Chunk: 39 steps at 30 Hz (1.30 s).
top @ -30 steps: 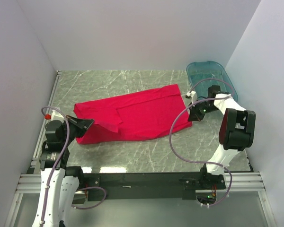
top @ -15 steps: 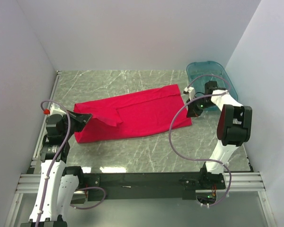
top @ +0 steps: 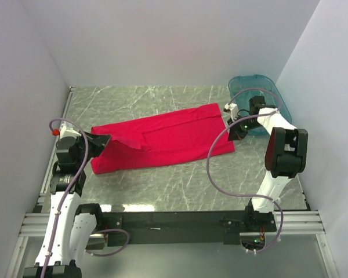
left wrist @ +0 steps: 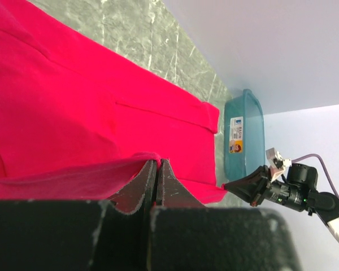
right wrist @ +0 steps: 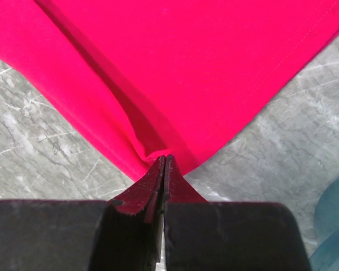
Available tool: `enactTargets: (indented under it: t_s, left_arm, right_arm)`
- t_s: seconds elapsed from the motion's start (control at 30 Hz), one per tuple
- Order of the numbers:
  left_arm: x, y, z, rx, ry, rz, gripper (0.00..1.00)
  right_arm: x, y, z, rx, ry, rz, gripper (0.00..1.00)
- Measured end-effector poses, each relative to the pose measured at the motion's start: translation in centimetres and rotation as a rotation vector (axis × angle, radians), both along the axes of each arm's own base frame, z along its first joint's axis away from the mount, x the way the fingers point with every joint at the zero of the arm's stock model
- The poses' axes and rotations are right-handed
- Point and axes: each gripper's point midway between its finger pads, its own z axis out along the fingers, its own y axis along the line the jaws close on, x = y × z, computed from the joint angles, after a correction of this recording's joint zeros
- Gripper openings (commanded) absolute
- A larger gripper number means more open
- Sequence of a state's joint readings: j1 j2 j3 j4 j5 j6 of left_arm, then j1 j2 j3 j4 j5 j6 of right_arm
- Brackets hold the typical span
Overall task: Fold and stack the t-shirts
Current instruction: Fold the tshirt
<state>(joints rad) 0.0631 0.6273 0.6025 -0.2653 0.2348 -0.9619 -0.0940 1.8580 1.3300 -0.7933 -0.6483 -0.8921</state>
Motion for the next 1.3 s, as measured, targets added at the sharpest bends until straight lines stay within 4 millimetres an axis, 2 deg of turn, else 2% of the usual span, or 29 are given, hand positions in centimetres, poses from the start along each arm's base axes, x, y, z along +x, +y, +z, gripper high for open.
enactTargets:
  t_s: [0.4,1.03,1.3]
  left_arm:
    - [0.9,0.6,-1.0,0.034,0.024,0.018,0.01]
    - [1.8,1.6,-1.9,0.084,0.049,0.054,0.01]
    - [2.2,2.0,-2.8,0.097,0.079,0.069,0.01]
  right_arm:
    - [1.0,0.1,-0.7,-0.007,0.019,-0.014,0.00]
    - [2.9,0.9,0.3,-0.033,-0.019,-0.010,0.00]
    - [3.4,1.0,-0.2,-0.045,-0.010,-0.011,0.00]
